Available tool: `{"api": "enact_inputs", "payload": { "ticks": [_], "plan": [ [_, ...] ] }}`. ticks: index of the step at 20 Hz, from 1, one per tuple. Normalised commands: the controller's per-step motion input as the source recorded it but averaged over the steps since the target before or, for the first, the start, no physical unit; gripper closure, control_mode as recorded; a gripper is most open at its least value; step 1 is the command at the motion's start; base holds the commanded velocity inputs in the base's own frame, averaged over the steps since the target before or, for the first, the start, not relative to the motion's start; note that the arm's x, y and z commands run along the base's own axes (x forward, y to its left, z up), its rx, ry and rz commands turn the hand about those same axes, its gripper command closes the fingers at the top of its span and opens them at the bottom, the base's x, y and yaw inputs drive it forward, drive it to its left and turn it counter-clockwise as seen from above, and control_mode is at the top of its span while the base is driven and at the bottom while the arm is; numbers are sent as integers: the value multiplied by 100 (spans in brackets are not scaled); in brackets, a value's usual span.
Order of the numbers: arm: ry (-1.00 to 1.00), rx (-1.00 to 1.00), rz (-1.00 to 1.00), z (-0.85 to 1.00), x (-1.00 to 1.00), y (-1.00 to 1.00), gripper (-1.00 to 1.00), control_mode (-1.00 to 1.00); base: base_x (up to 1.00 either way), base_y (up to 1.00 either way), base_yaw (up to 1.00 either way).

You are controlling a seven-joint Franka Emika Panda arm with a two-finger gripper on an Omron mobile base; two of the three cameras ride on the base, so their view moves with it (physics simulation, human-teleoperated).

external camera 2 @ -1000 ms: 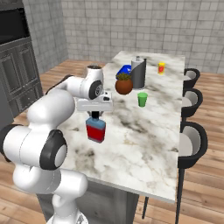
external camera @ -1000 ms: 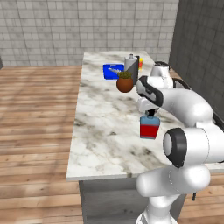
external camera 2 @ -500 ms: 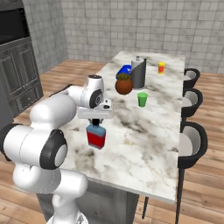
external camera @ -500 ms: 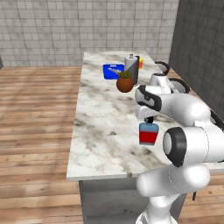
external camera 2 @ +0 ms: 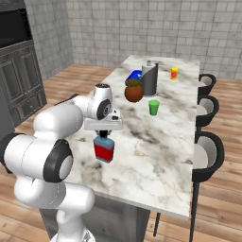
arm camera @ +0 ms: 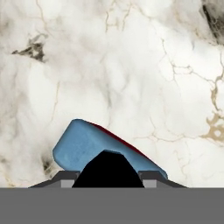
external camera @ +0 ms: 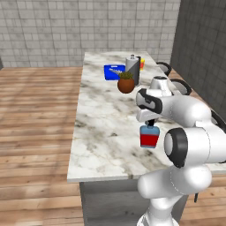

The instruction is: Place the drinks on the dining counter in a tight cluster.

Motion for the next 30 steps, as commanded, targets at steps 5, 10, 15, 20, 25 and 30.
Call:
{"api": "enact_inputs", "payload": {
  "ticks": [5, 10, 15, 20, 25, 30],
  "plan": [
    [0, 0, 0, 0, 0, 0, 100, -100, 0, 0, 0],
    [0, 0, 0, 0, 0, 0, -100, -100, 0, 0, 0],
    [0, 0, 0, 0, 0, 0, -100, -100, 0, 0, 0],
    [0, 0, 0, 1, -3, -1, -100, -100, 0, 0, 0],
    [-2, 0, 0, 37, -23, 0, -100, -100, 0, 0, 0],
    [-8, 0, 0, 67, -39, 0, -100, -100, 0, 0, 0]
  ]
}}
